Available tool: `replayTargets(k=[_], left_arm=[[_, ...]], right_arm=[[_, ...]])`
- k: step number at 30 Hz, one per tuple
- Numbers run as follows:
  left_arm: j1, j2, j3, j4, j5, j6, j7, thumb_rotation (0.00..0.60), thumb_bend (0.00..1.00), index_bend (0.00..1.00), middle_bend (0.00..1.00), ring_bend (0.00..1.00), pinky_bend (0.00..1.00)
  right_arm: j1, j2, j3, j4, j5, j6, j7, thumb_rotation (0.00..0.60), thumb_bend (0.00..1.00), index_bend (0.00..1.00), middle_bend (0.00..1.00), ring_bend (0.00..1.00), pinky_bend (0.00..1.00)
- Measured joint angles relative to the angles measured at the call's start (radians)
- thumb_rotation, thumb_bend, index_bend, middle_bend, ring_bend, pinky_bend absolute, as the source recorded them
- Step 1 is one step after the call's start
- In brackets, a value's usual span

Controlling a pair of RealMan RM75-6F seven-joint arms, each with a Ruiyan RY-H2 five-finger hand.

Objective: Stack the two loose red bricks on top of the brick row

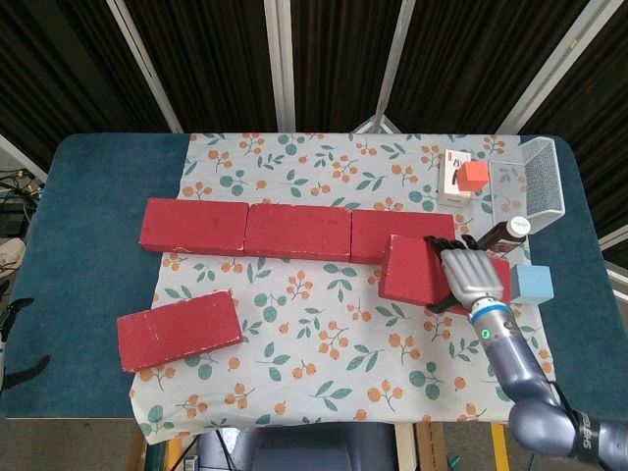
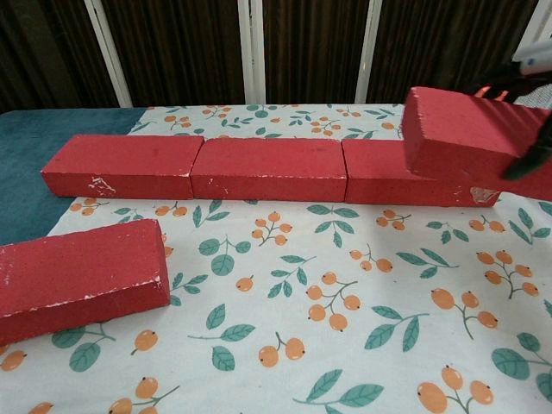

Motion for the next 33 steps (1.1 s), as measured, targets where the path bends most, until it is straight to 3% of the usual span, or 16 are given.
replayTargets(k=[5,9,20,26,33], left_arm=[[-0.007,-0.005,-0.005,0.003,-0.016,-0.01,0.014,0.6,0.01,0.22,0.01,0.04,0.14],[-0.013,-0.01,-0.009,0.005,-0.033,-0.02,0.026,0.6,0.01,0.22,0.01,0.04,0.14],[-0.028,-0.031,-0.029,0.026,-0.076,-0.026,0.062,0.6,0.01,0.22,0.01,0.04,0.14],[-0.034,-0.041,-0.033,0.028,-0.097,-0.027,0.088,0.6,0.01,0.22,0.01,0.04,0.14],[-0.034,-0.046,-0.039,0.028,-0.114,-0.02,0.1,0.6,0.01,0.22,0.01,0.04,0.14]], right_arm=[[0.19,-0.075,0.042,0.078,0.186,-0.022,-0.036,0.6,0.12,0.39,0.38,0.32,0.0],[0.299,-0.165,0.052,0.179,0.26,-0.026,-0.062,0.6,0.12,0.39,0.38,0.32,0.0],[0.454,-0.364,0.026,0.461,0.301,-0.063,-0.112,0.6,0.12,0.39,0.38,0.32,0.0],[0.508,-0.439,-0.026,0.574,0.297,-0.068,-0.169,0.6,0.12,0.39,0.38,0.32,0.0],[0.568,-0.511,-0.049,0.683,0.316,-0.063,-0.247,0.6,0.12,0.39,0.38,0.32,0.0]])
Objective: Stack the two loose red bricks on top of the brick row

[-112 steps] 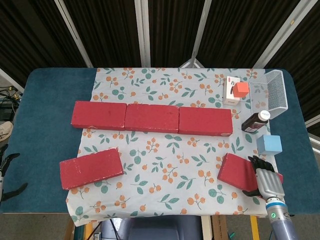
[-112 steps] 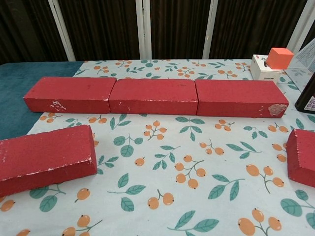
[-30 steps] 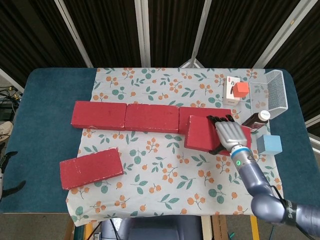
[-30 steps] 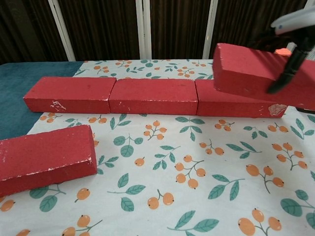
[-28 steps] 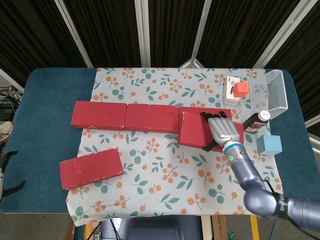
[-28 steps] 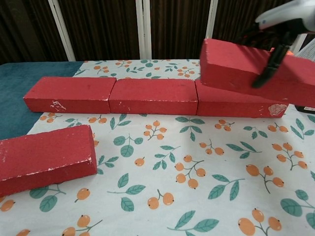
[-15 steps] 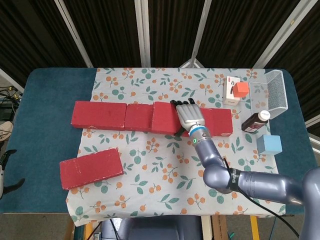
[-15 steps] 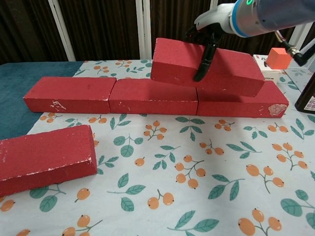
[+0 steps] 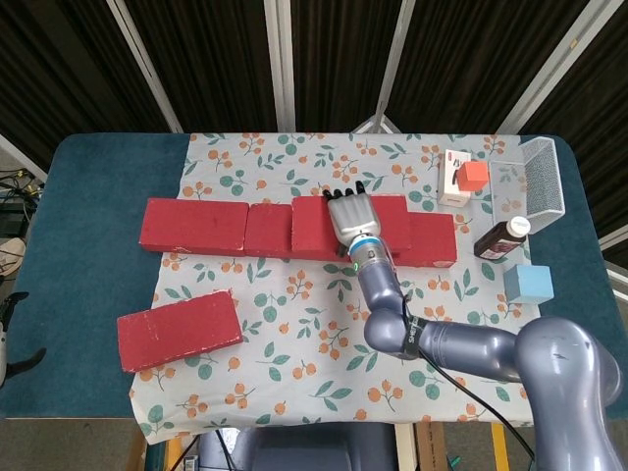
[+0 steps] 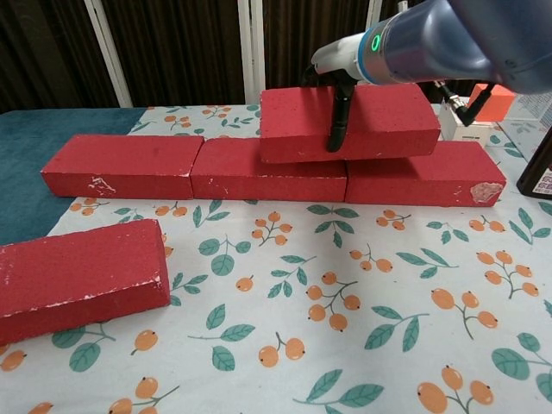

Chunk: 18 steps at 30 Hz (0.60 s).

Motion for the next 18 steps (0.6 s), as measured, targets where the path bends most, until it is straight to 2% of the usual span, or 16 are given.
replayTargets(k=[9,18], left_arm=[[-0.006,-0.002,-0.004,0.006,-0.017,-0.008,0.005,0.6,0.01,0.22,0.0,0.04,0.14],[-0.008,0.0,-0.005,0.008,-0.024,-0.008,-0.001,0.6,0.01,0.22,0.0,0.04,0.14]], right_arm=[[0.056,-0.046,0.006,0.078,0.117,-0.03,-0.082,0.6,0.12,0.39,0.38,0.32,0.0],[0.101,-0.065,0.046,0.151,0.279,-0.047,-0.163,0.6,0.12,0.39,0.38,0.32,0.0]])
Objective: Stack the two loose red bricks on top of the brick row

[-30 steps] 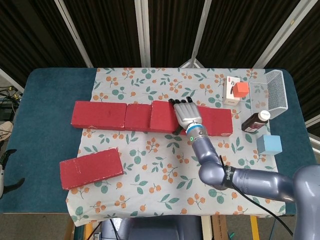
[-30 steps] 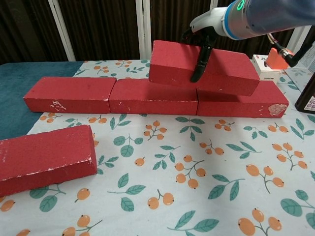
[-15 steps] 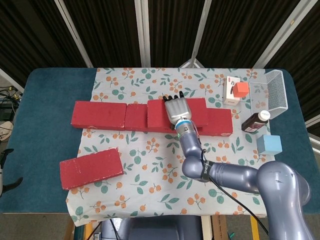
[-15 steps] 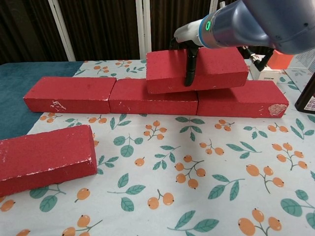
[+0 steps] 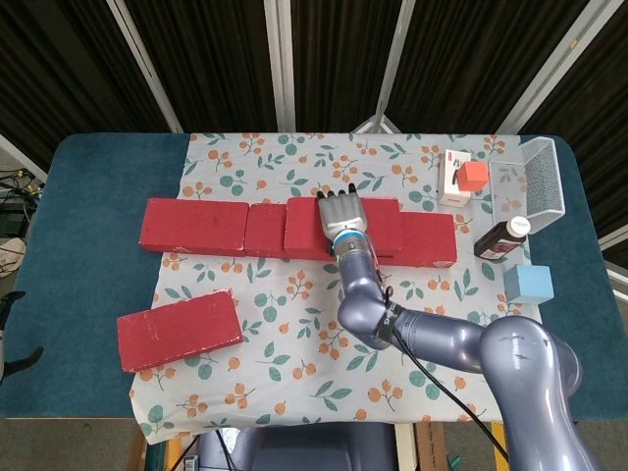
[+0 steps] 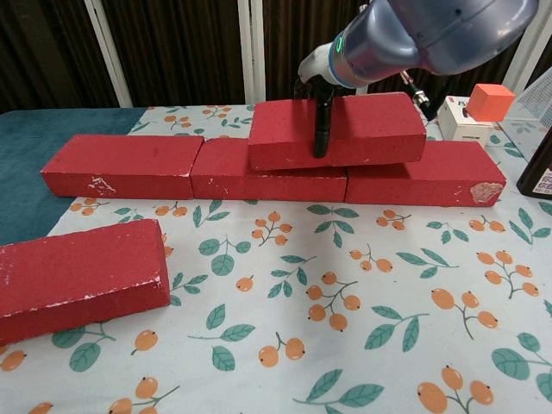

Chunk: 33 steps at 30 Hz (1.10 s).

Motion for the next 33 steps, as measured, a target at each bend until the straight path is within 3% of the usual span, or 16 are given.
replayTargets(k=[33], left_arm=[[-0.01,-0.008,0.003,0.002,-0.014,-0.001,0.02,0.6,0.01,0.22,0.0,0.04,0.14]], right_arm=[[-0.035,-0.059,0.057,0.116,0.028,-0.054,-0.041,0.6,0.12,0.4,0.38,0.32,0.0]])
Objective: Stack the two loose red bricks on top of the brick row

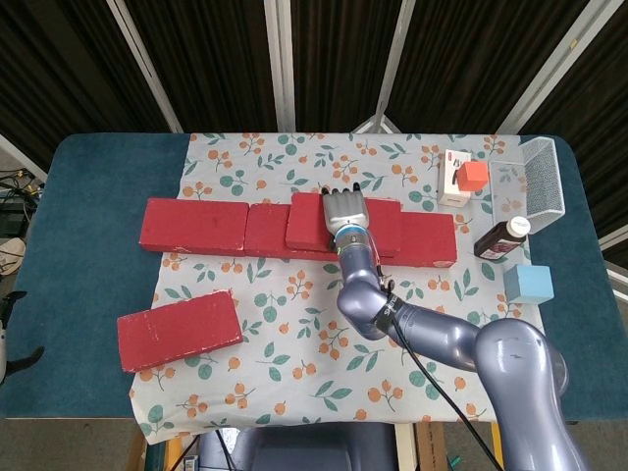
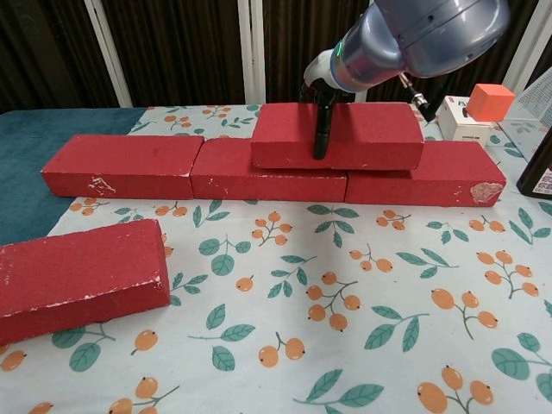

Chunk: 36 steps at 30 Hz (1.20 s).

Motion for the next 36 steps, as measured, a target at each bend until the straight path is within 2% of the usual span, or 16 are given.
replayTargets(k=[36], left_arm=[[-0.013,-0.021,0.003,0.004,-0.014,-0.002,0.045,0.6,0.01,0.22,0.0,0.04,0.14]], right_arm=[[-0.016,-0.043,0.012,0.064,-0.019,-0.039,0.001,0.6,0.12,0.4,0.38,0.32,0.0]])
